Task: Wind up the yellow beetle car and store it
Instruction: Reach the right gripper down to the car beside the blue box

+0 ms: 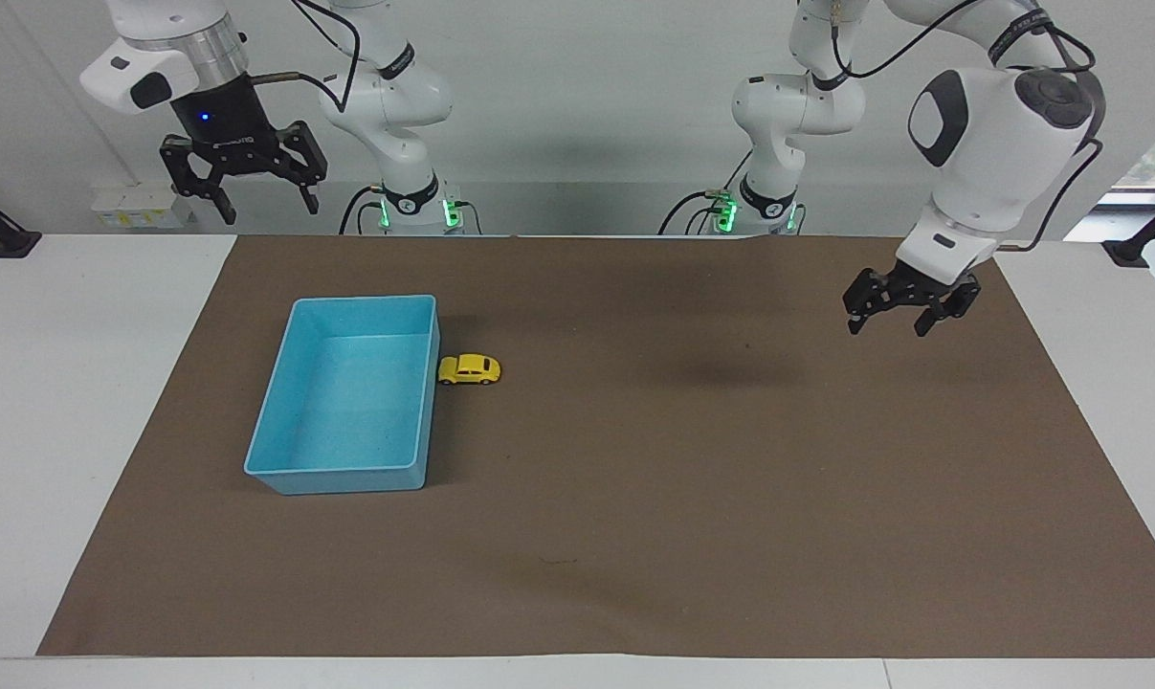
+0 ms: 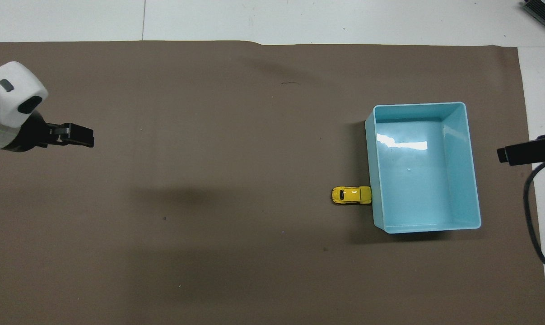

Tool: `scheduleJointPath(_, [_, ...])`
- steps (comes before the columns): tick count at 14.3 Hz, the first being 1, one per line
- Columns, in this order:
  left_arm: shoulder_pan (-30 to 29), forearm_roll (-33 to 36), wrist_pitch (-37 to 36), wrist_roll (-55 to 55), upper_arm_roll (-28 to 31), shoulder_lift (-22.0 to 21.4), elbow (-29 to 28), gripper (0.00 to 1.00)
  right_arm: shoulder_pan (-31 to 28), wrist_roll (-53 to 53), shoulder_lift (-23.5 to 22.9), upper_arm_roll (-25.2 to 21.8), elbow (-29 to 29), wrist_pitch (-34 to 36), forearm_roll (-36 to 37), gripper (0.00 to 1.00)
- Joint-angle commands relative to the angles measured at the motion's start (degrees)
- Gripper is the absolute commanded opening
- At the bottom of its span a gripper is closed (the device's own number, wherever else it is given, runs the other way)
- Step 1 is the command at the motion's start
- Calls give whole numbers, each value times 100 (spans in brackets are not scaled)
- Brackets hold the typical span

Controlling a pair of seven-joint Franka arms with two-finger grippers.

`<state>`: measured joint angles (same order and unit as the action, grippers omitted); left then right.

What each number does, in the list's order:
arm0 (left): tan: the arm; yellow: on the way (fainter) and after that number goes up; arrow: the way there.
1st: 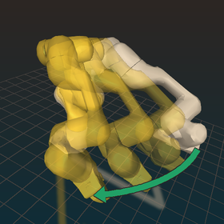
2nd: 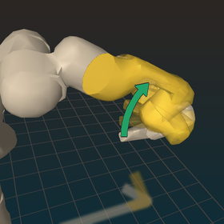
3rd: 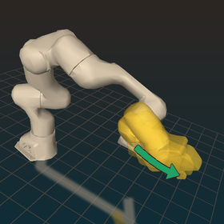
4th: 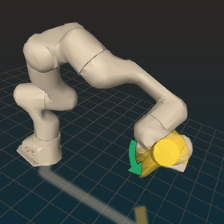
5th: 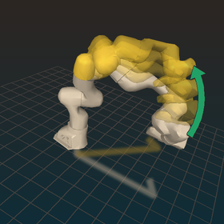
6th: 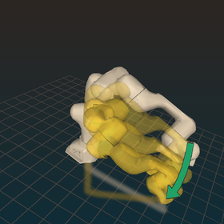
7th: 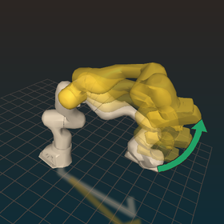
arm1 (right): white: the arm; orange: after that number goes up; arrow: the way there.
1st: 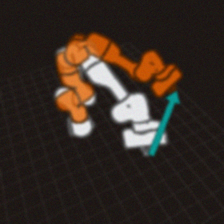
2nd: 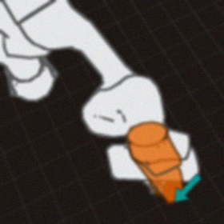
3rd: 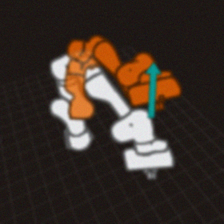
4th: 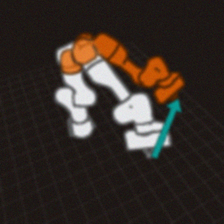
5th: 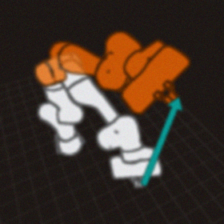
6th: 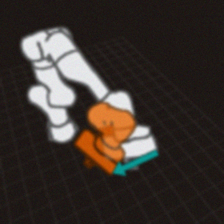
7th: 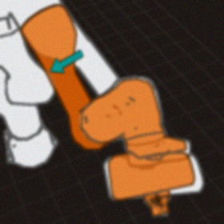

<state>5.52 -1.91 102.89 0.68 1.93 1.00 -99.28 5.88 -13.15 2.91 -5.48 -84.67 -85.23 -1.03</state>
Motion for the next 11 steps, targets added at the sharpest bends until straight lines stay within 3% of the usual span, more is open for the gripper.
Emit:
scheduleJointPath(1, [-314,77,-436,-49,-44,-38,321,100,62,-941,359,21,-479,-20,-29,100])
scheduleJointPath(7, [-306,253,-902,-488,-61,-363,242,100,545,-3717,579,223,-1191,24,32,100])
scheduleJointPath(11, [-218,385,-999,-613,-87,-355,330,100,774,-5064,579,223,-1262,-63,85,100])
